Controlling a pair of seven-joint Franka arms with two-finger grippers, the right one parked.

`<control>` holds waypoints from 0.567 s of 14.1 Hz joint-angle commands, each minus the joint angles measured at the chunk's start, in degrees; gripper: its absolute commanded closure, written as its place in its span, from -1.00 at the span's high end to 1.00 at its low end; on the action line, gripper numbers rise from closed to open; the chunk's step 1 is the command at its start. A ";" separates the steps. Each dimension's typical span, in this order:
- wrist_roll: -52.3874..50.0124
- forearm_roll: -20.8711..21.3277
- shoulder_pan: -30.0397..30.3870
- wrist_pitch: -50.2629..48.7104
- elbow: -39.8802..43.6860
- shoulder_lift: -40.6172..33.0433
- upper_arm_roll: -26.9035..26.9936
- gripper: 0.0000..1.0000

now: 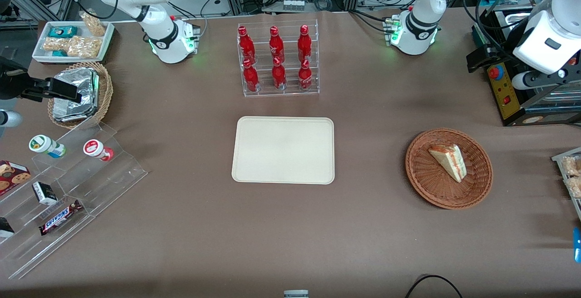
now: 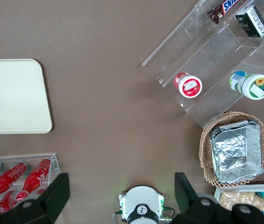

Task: Place sandwich from basket to tray
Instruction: 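Move the left gripper out from rest toward the wicker basket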

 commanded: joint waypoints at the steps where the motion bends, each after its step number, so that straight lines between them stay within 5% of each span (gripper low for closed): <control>1: -0.53 -0.53 0.20 -0.51 0.63 -0.22 -0.01 1.00; 8: -0.88 0.52 0.38 -0.07 -0.51 2.15 0.07 1.00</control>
